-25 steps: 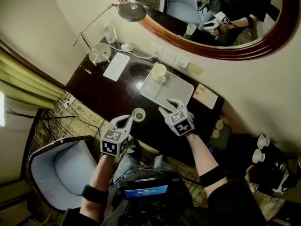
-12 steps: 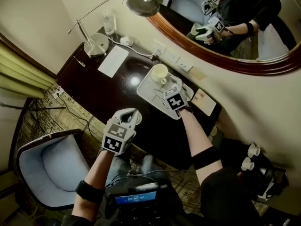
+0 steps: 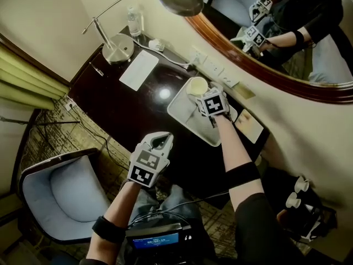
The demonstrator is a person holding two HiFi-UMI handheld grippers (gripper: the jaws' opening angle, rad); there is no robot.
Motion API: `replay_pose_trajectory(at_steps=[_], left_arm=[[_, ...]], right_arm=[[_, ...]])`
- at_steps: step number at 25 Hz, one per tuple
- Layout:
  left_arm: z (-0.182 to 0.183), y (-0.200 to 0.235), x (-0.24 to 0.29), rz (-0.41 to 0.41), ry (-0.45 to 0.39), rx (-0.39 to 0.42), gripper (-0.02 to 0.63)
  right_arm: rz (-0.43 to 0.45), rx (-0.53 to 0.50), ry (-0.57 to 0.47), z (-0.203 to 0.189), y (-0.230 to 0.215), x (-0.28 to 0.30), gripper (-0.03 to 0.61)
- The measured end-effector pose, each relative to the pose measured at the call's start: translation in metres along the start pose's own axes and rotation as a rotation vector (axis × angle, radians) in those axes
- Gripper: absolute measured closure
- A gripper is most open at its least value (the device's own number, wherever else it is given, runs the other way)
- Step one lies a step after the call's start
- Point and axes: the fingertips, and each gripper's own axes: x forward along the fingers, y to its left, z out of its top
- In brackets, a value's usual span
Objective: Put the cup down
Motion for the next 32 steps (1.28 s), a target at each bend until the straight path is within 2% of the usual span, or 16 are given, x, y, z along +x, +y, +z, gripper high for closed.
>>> replay_pose_trajectory(at_steps=[4,13,14,16,17,27,32], left_arm=[[-0.002,0.002,0.004,0.003,0.0,-0.007,0.612],[-0.005,0.015,-0.003,0.035,-0.001,-0.032,0.612],[-0.006,0.016,-0.004,0.039,0.0,-0.034,0.612],[-0.009,0.019,-0.006,0.046,0.004,-0.039,0.612],[-0.01,0.02,-0.007,0.049,0.007,-0.042,0.612],[-0.014,0.018,-0.014,0.052,0.023,-0.044,0.612],[-0.01,0.009,-0.018,0.05,0.023,-0.025,0.612]], right_arm=[[0.018,0.035,0.013,0.002,-0.004,0.016,0.052],[0.051,0.058,0.068,-0.011,-0.003,0.044,0.057],[0.043,0.054,0.072,-0.013,-0.004,0.045,0.104],[0.023,0.048,0.077,-0.015,-0.006,0.047,0.155],[0.018,0.047,0.073,-0.014,-0.007,0.046,0.158],[0.026,0.004,0.026,-0.006,-0.001,0.026,0.16],[0.047,-0.033,-0.013,-0.002,0.013,-0.014,0.16]])
